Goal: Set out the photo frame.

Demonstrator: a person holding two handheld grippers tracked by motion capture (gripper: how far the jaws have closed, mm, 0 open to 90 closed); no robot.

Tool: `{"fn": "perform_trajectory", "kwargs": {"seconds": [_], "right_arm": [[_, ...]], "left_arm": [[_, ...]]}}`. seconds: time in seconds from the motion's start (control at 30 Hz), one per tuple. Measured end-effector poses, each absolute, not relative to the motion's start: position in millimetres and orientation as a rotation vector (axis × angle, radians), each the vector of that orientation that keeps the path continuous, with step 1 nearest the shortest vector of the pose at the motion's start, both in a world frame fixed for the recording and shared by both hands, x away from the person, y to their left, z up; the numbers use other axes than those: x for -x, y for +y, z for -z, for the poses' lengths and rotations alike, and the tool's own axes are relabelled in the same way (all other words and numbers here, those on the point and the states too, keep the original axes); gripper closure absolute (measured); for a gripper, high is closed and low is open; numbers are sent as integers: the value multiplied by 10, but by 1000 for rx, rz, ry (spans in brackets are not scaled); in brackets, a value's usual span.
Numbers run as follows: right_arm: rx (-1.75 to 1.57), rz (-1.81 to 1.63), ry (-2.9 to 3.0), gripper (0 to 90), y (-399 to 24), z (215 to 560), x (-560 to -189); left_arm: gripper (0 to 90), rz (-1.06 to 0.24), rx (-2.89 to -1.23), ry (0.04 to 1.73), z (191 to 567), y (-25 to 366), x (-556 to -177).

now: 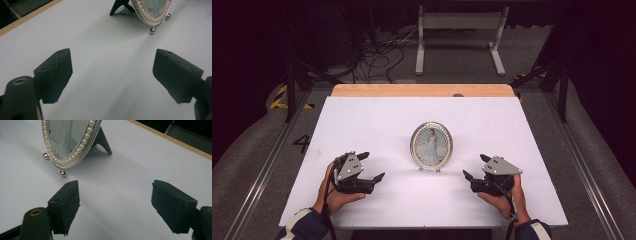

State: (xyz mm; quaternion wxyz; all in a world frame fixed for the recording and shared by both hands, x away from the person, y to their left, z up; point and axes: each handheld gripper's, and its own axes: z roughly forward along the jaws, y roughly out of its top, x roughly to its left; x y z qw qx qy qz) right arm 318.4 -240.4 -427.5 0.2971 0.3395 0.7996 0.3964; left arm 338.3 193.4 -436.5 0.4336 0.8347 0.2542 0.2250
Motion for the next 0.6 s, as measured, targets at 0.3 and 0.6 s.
{"fn": "perform_trajectory", "kwargs": {"seconds": [0.3,0.6], "right_arm": [[-915,-1045,2107,195,-2527,4328,-3108],[-972,-1040,2033,183,-2716,4385,-2994]], "left_arm": [[103,-531,-2044,676,4435,2161,-3273],[66,-526,-2028,726,4502,2314,-3175]]}}
